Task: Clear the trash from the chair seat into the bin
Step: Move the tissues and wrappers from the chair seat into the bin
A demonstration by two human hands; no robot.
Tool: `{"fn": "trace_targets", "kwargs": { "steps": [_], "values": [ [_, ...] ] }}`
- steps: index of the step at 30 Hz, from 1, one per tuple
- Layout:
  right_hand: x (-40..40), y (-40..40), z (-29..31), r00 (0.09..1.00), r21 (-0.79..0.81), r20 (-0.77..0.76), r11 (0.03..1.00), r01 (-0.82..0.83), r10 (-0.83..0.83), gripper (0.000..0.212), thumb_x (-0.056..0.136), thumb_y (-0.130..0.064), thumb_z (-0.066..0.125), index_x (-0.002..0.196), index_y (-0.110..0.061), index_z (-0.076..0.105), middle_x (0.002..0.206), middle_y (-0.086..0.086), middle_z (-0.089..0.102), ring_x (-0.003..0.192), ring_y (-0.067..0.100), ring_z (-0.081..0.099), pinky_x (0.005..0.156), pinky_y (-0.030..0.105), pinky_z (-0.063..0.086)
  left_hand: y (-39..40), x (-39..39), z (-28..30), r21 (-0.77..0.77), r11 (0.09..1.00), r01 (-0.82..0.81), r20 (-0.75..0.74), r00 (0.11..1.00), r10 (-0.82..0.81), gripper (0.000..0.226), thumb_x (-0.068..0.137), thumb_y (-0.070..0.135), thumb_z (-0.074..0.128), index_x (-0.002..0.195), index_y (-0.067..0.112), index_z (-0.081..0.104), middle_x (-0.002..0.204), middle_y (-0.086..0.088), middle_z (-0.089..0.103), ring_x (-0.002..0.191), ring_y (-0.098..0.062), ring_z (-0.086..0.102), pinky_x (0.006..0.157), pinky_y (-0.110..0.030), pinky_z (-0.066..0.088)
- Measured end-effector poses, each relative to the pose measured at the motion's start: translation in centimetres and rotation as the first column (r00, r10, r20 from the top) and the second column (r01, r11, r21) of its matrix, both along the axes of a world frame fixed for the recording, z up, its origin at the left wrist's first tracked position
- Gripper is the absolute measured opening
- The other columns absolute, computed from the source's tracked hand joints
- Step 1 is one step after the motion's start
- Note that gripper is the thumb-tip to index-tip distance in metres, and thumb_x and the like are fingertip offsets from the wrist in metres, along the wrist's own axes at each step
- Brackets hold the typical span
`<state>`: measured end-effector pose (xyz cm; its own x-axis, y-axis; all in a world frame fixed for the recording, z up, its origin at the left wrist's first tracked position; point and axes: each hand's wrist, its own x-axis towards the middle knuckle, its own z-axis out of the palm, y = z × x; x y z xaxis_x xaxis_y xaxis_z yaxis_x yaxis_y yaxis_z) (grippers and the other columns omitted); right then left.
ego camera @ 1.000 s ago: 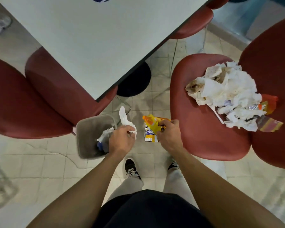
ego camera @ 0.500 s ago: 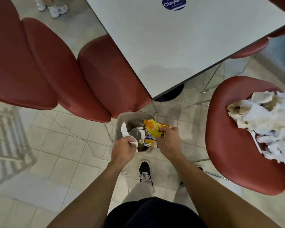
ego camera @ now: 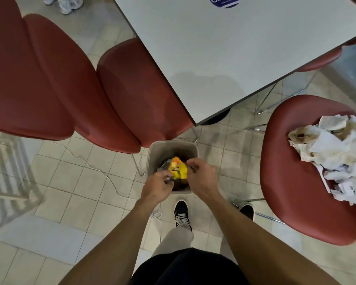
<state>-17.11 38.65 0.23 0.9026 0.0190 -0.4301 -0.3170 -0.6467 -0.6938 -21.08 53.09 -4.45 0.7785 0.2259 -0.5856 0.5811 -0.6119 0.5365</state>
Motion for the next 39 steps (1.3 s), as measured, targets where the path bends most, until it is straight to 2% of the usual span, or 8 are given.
{"fn": "trace_targets", "kwargs": {
  "steps": [6,13,19,25,29,32,35,39],
  "values": [
    [0.4,-4.2,-0.4,0.996,0.004,-0.053,0.998,0.066,-0.066,0.031,0.088,-0.009,0.06,0.119,-0.013,0.064,0.118,0.003,0.067,0.108,0.016,0.061,0.087,0.016,0.04,-2.9,1.2,0.3,0.06,0.995,0.078,-0.004,0.997,-0.078,0.027,0.083,0.024,0.067,0.109,0.029,0.068,0.098,0.007,0.067,0.098,-0.015,0.063,0.086,-0.023,0.047],
    [0.7,-13.8,0.0,0.986,-0.029,-0.062,0.988,0.152,-0.154,0.036,0.09,-0.015,0.06,0.126,-0.017,0.058,0.127,0.005,0.06,0.103,0.016,0.06,0.081,0.013,0.038,-10.9,5.0,0.8,0.083,0.966,0.246,0.023,0.968,-0.249,0.017,0.081,0.02,0.063,0.097,0.02,0.068,0.093,0.002,0.069,0.094,-0.021,0.063,0.086,-0.035,0.051],
    [1.3,-24.2,0.2,0.962,-0.088,-0.074,0.962,0.258,-0.265,0.042,0.088,-0.017,0.059,0.13,-0.019,0.055,0.13,0.007,0.05,0.115,0.023,0.052,0.097,0.026,0.038,-20.8,8.3,0.8,0.099,0.904,0.415,0.052,0.905,-0.421,0.024,0.085,0.023,0.064,0.108,0.028,0.067,0.102,0.011,0.066,0.098,-0.012,0.062,0.082,-0.021,0.045],
    [1.7,-34.7,-0.1,0.918,-0.139,-0.078,0.916,0.376,-0.388,0.046,0.086,-0.016,0.058,0.132,-0.02,0.052,0.127,0.008,0.048,0.107,0.025,0.055,0.093,0.027,0.041,-31.2,11.6,0.4,0.09,0.823,0.56,0.036,0.824,-0.565,0.025,0.087,0.029,0.06,0.112,0.035,0.063,0.109,0.012,0.066,0.106,-0.015,0.06,0.089,-0.035,0.051],
    [2.1,-40.1,-1.1,0.887,-0.131,-0.122,0.893,0.43,-0.445,0.051,0.087,-0.018,0.062,0.136,-0.022,0.048,0.14,0.01,0.04,0.114,0.025,0.055,0.099,0.03,0.042,-37.1,13.5,0.0,0.075,0.794,0.603,0.069,0.791,-0.608,0.026,0.086,0.029,0.062,0.111,0.036,0.064,0.104,0.012,0.063,0.103,-0.012,0.059,0.092,-0.028,0.047],
    [2.9,-43.9,-2.4,0.873,-0.126,-0.116,0.879,0.461,-0.474,0.053,0.085,-0.02,0.064,0.136,-0.023,0.048,0.136,0.01,0.042,0.113,0.026,0.056,0.099,0.032,0.044,-41.4,15.2,-0.5,0.071,0.78,0.621,0.101,0.774,-0.625,0.027,0.084,0.028,0.066,0.111,0.035,0.065,0.1,0.01,0.06,0.098,-0.012,0.06,0.089,-0.025,0.046],
    [4.1,-46.8,-3.5,0.868,-0.131,-0.129,0.876,0.464,-0.479,0.054,0.087,-0.019,0.06,0.138,-0.026,0.044,0.134,0.007,0.041,0.114,0.024,0.054,0.09,0.028,0.04,-44.8,17.1,-1.0,0.08,0.757,0.648,0.106,0.75,-0.653,0.03,0.084,0.028,0.065,0.113,0.035,0.063,0.104,0.008,0.063,0.099,-0.013,0.061,0.091,-0.032,0.049],
    [7.1,-49.7,-5.5,0.867,-0.106,-0.089,0.871,0.481,-0.49,0.054,0.085,-0.021,0.061,0.137,-0.025,0.044,0.131,0.005,0.043,0.117,0.022,0.053,0.095,0.033,0.044,-48.7,20.2,-2.2,0.093,0.748,0.658,0.119,0.738,-0.664,0.035,0.083,0.028,0.064,0.117,0.037,0.061,0.111,0.007,0.063,0.103,-0.015,0.062,0.092,-0.038,0.051]
  ]
}}
